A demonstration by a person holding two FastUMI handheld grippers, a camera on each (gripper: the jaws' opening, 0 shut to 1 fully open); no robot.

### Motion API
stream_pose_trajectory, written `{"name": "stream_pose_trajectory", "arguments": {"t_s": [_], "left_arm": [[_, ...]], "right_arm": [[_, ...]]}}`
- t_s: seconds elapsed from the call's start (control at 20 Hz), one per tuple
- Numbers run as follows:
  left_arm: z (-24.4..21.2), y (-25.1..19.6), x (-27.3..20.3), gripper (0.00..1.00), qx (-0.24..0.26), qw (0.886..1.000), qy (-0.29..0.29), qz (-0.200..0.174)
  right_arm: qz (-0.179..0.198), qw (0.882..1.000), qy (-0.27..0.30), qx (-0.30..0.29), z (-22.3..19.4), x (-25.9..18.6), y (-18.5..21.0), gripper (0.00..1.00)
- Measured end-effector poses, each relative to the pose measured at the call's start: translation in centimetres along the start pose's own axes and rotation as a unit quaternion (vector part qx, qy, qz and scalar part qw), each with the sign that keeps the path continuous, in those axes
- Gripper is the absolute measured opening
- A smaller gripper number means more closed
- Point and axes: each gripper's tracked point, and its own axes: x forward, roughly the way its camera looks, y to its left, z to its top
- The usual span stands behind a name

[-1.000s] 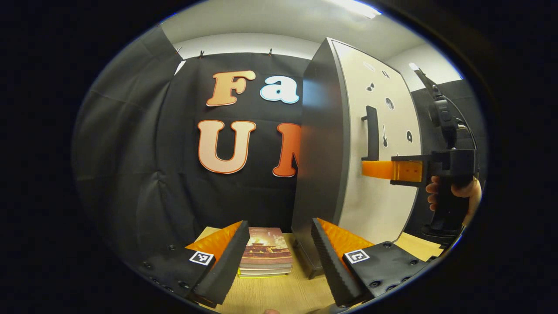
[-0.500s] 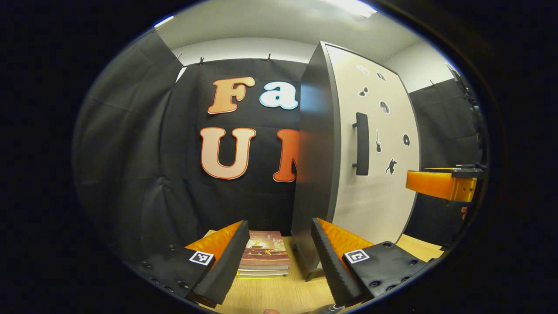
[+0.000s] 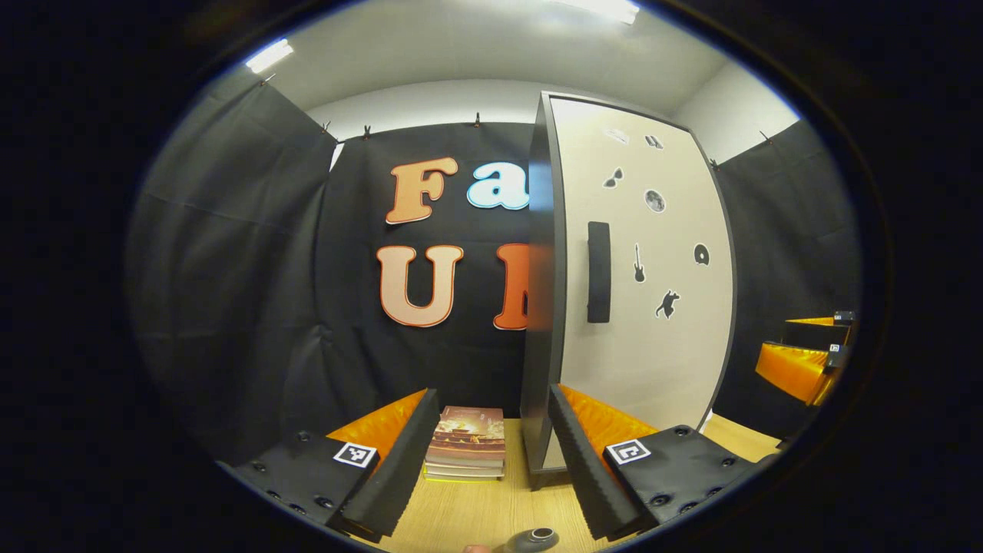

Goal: Open the cabinet door with the right hand, grasp the bottle in the cabinet with the left hand and place it on the coaster, then close the cabinet door with the right hand.

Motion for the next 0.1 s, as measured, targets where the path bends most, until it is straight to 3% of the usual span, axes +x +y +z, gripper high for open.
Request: {"name": "stream_pose_trajectory", "arguments": {"t_s": [0.1], "left_arm": [[0.39, -0.61, -0.86, 0.93, -0.002, 1.000, -0.002, 0.001]], "right_arm": [[0.001, 1.000, 0.000, 0.008, -0.22, -0.64, -0.18, 0.93]]}}
